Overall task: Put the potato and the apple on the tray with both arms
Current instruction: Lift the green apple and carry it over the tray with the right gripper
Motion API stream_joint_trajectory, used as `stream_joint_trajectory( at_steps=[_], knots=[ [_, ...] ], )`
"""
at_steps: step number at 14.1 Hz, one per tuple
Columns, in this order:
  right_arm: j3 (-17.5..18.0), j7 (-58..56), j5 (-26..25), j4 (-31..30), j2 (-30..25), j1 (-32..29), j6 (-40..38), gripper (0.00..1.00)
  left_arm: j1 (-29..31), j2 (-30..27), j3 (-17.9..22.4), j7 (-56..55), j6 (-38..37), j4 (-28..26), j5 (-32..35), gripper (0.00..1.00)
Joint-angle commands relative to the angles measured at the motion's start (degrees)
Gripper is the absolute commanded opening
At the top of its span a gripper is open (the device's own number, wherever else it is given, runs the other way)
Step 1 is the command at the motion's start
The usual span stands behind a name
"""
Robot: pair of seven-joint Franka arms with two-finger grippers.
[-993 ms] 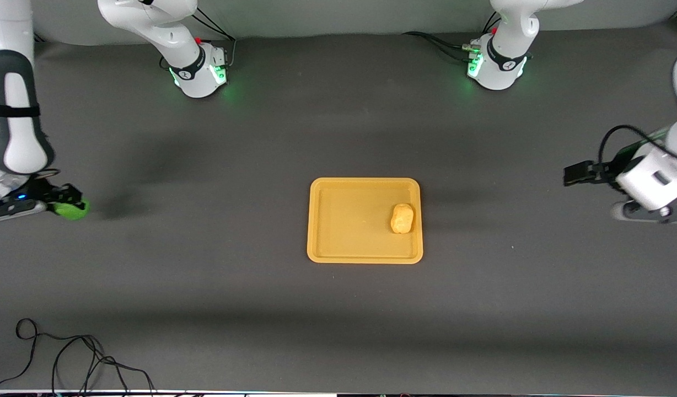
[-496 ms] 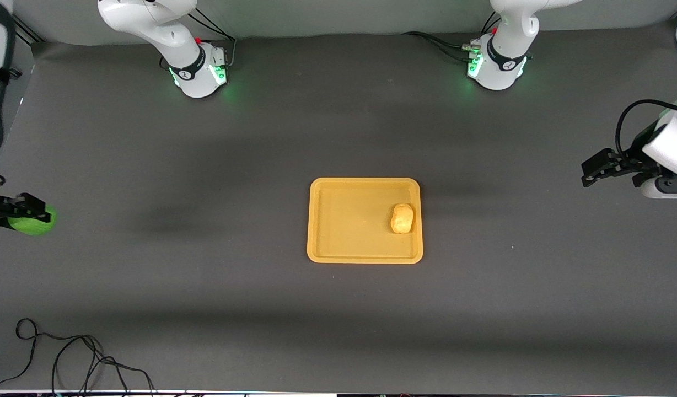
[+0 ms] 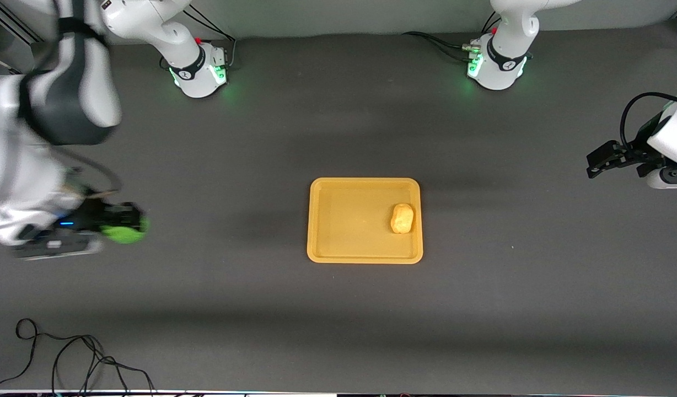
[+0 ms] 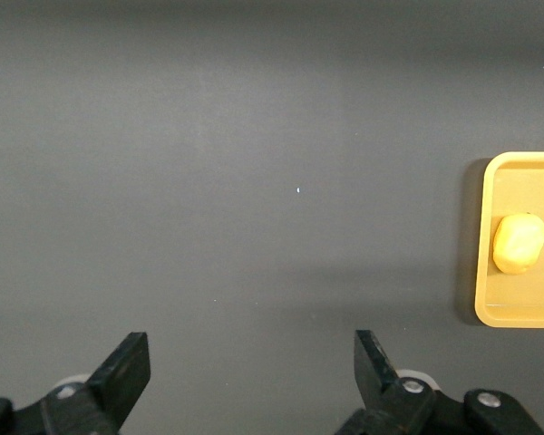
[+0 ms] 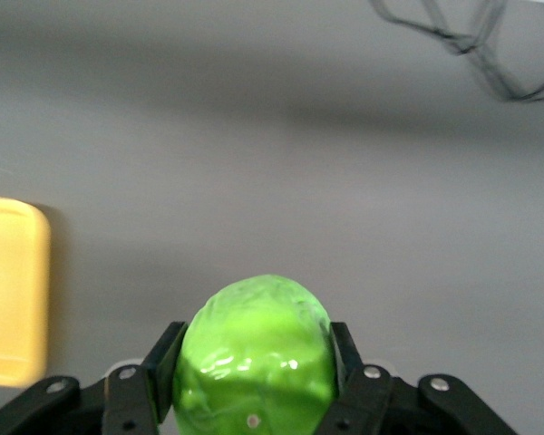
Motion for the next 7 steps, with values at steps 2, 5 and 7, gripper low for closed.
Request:
stream_joint_trajectory(
  at_steps=[2,5,7],
  knots=[
    [8.4,24.5,2.5,11.5,9.8,4.2,-1.2,0.30,0.1,-1.2,-0.1,0.8,-1.2,-0.4,-0.2,1.00],
    [21.3,43.8,1.5,19.7,16.2,4.3,-0.8,0.30,0.1,0.2,-0.1,1.6,-3.8,2.0,-0.6,1.00],
    [23.7,49.1,0.6,25.7,21.4,6.7,-0.6,0.30,0.2,0.9,-0.1,1.8,-4.8,3.0,-0.7,1.00]
  ],
)
